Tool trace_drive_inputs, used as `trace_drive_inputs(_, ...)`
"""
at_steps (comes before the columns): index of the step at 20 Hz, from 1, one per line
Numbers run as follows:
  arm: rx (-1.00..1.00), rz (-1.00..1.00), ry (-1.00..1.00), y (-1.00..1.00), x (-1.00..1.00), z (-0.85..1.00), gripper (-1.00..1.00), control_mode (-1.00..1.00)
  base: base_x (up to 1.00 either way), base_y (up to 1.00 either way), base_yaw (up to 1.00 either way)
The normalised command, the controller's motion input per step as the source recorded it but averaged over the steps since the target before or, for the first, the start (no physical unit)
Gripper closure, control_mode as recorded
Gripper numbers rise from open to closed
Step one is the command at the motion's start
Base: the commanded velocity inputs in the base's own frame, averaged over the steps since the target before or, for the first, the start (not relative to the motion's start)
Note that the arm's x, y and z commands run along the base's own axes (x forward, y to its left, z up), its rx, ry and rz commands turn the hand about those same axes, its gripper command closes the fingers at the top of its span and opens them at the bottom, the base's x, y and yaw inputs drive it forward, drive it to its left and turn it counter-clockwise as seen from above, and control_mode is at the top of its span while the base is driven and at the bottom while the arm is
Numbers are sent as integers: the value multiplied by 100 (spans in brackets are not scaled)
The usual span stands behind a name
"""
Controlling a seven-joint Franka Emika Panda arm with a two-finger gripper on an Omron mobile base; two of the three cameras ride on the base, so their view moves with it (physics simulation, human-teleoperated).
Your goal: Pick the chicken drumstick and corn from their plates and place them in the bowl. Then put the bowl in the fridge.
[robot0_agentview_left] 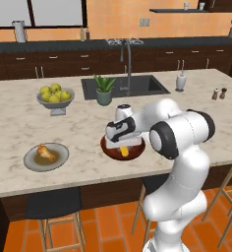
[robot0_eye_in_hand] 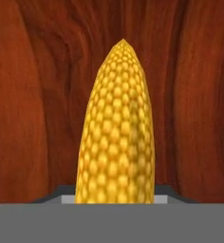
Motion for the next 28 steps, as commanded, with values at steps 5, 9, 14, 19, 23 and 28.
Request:
trace_drive_inputs(5,0,0,2,0,5,2,-100,-100,0,0,0)
trace_drive_inputs(9,0,-2,-2,0,-25,37,-100,-100,0,0,0)
trace_drive_inputs(14,0,-6,0,-1,-45,41,-100,-100,0,0,0)
trace_drive_inputs(19,0,-2,1,-22,-85,47,-100,-100,0,0,0)
trace_drive_inputs(23,0,0,2,-35,-76,46,-100,-100,0,0,0)
trace_drive_inputs(28,0,0,0,-15,-69,48,-100,-100,0,0,0)
